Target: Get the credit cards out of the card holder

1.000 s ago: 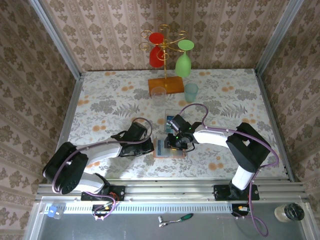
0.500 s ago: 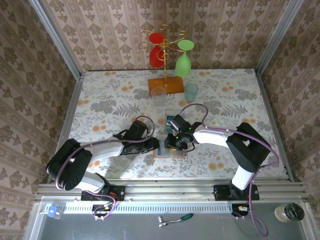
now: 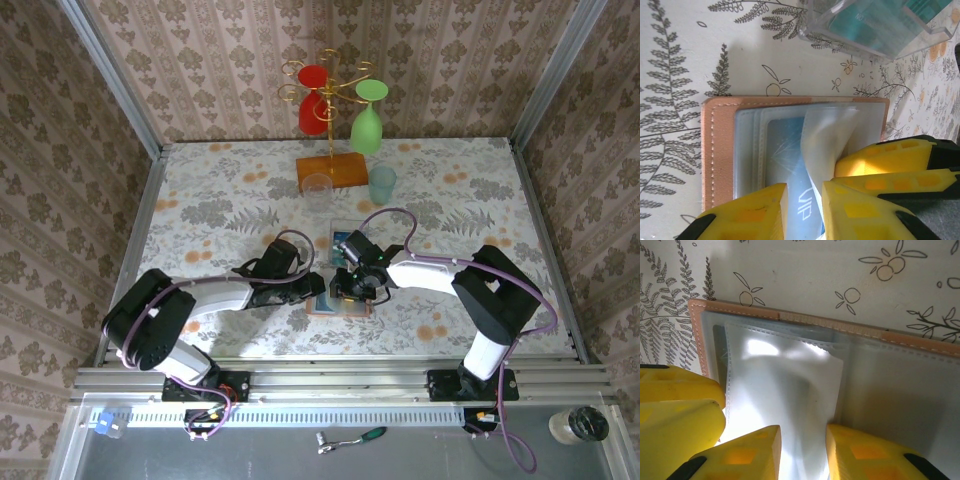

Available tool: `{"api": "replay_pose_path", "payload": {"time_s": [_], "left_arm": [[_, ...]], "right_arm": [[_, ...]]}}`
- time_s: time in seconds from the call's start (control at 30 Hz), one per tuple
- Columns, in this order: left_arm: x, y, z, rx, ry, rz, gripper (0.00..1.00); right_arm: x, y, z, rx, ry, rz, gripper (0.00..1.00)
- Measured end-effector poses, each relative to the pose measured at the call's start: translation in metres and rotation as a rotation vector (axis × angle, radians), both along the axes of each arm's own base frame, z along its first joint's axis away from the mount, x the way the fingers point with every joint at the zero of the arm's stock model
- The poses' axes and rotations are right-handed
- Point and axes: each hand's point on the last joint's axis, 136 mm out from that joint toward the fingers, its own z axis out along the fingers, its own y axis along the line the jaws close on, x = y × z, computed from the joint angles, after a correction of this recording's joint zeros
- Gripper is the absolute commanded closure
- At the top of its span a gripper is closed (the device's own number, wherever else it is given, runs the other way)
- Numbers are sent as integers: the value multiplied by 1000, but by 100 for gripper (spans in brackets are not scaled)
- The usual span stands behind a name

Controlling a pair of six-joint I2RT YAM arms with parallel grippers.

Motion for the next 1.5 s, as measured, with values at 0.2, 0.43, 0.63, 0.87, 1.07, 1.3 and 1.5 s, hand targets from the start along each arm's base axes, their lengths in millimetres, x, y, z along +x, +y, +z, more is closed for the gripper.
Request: {"api": "replay_pose_path", "payload": {"time_s": [0.2,0.43,0.63,0.87,1.07,1.3,1.5], "left_arm": [[-1,-3,2,-11,-1,-3,75],[0,-5,4,-17,-1,-6,75],[2,-11,12,-39,-12,-13,75],[5,-23,19,-61,-20,-34,74],[0,-35,18,-74,-4,-57,73],[-2,-61,22,-100,2,-99,67],[-3,-84,22,-116,14,-139,59]], "right_arm": [[0,0,1,1,-1,0,71],[0,-3,10,12,-21,-7,71],[7,-8,34,41,-72,-29,71],[16,-26,58,60,-122,-75,71],[19,-49,62,51,-137,-115,71],[17,-73,64,44,-142,-160,70],[12,-82,63,36,-143,-163,69]]}}
